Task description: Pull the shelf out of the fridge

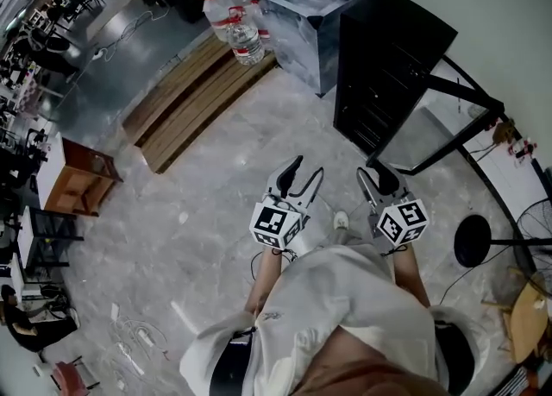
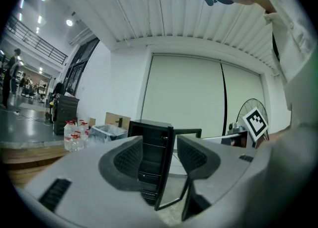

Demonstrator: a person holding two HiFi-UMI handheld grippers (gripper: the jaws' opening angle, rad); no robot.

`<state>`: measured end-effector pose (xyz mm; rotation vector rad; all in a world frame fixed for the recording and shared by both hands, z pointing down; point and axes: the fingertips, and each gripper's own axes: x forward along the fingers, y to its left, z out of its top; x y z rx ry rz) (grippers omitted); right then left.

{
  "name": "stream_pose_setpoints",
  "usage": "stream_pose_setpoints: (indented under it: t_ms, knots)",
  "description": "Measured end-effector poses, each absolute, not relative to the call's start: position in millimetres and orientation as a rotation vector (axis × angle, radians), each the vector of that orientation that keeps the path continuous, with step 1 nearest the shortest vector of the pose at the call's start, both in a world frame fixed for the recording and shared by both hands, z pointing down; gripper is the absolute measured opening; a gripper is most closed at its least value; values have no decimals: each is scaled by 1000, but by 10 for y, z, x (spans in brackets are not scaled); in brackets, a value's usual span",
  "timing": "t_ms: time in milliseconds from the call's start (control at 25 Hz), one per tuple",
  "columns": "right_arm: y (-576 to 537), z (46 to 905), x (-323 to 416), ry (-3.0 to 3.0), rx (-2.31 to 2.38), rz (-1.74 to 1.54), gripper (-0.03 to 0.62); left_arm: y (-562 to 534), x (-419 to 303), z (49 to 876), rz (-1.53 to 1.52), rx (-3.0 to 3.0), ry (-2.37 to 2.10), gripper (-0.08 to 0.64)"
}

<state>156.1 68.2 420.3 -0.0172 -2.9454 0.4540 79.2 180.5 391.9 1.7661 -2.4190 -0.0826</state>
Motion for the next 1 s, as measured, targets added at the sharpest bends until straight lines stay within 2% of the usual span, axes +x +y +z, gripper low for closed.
stream_pose_setpoints:
  t_ms: [1000]
  knots:
    - [-675, 4370, 666, -2892, -190, 545, 189, 561, 16, 3901, -28, 1634, -2490, 224]
